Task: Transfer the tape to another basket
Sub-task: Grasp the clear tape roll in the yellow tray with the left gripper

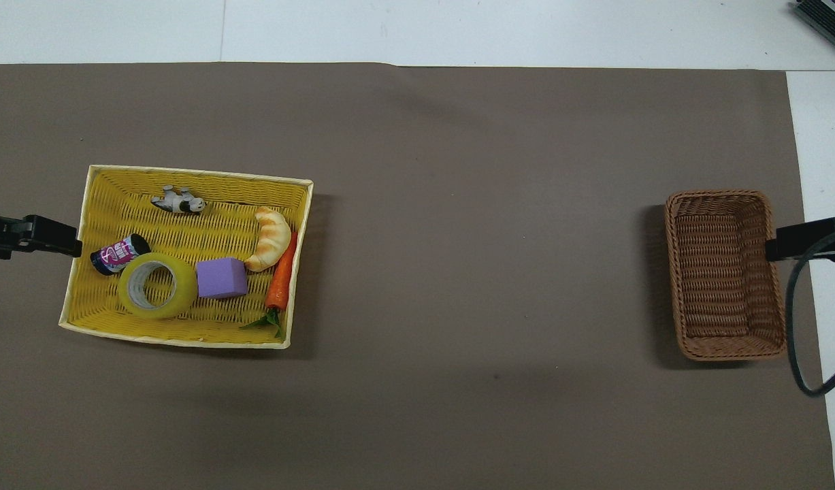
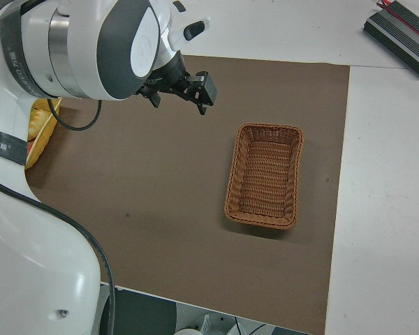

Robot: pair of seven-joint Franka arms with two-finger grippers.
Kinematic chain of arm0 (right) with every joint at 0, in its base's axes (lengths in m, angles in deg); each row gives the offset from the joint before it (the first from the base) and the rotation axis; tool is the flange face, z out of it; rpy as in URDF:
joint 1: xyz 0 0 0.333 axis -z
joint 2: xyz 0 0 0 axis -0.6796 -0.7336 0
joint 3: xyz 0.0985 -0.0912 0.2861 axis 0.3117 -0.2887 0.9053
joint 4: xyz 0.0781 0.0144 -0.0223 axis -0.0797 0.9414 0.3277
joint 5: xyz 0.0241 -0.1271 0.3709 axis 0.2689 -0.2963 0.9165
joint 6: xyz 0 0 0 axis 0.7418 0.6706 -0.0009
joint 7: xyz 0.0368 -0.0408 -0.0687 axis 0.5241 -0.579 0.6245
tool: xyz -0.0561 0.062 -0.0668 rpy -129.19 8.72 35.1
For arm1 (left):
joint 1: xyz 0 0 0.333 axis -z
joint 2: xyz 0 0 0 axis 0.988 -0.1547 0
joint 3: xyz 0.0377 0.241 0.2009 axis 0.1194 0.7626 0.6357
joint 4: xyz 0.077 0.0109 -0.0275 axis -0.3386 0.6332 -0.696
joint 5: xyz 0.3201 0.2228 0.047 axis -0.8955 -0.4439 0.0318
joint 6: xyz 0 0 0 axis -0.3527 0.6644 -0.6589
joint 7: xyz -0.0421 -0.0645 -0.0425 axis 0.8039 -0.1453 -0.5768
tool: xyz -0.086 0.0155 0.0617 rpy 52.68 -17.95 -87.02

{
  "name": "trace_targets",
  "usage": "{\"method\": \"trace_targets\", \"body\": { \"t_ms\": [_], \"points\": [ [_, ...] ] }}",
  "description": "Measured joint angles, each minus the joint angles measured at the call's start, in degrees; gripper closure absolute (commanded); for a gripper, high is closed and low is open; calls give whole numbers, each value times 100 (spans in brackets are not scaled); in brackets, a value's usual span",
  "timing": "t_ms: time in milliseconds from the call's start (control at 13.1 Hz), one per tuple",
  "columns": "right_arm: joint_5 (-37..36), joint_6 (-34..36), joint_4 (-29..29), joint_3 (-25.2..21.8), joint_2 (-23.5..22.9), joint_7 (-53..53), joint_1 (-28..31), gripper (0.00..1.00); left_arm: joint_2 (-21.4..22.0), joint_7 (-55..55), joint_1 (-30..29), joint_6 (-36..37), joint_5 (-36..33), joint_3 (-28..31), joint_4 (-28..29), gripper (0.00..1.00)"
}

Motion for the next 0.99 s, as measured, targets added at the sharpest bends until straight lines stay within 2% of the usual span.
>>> {"method": "trace_targets", "body": {
  "t_ms": [305,610,992],
  "points": [
    [0,0,0,0,0,0,0,0,9,7,-116,-547,0,1,748,0],
    [0,0,0,0,0,0,0,0,-71,336,-131,-1490,13,-16,1613,0],
    [0,0,0,0,0,0,0,0,-344,789,-131,-2166,40,-21,2070,0]
  ]
}}
